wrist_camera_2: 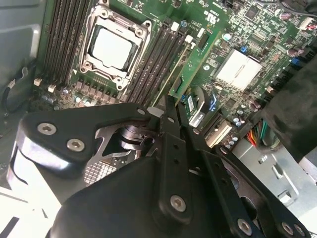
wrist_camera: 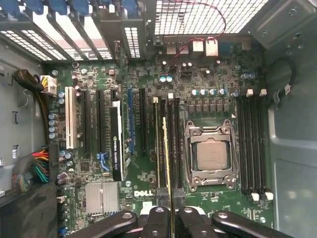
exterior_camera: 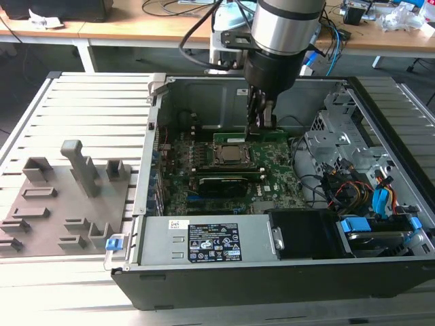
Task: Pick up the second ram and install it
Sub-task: 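Insert the second ram into the second slot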
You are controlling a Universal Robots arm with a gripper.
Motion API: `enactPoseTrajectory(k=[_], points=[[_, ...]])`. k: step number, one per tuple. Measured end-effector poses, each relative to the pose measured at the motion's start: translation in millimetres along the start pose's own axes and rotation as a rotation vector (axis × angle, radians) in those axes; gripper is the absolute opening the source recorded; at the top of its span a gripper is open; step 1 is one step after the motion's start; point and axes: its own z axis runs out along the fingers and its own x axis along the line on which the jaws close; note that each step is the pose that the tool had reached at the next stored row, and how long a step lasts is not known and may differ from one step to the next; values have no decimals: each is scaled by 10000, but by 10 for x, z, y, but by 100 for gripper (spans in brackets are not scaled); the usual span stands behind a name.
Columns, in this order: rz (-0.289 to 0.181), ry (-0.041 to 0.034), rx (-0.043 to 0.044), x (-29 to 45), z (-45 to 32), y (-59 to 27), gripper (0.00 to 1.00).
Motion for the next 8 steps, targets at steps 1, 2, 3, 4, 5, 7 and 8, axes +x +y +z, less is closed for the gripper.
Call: enactPoseTrajectory(k=[1, 2, 3, 4, 5, 7, 8], points=[[0, -1, 0, -8, 18, 0, 14], [1, 2, -1, -22, 42, 0, 14], [0, 1, -1, -41, 55, 0, 14], [0, -1, -1, -57, 61, 0, 14], [0, -6, 0, -77, 69, 2, 14], [0, -12, -1, -110, 80, 15, 14], [-1, -14, -1, -140, 90, 38, 14]])
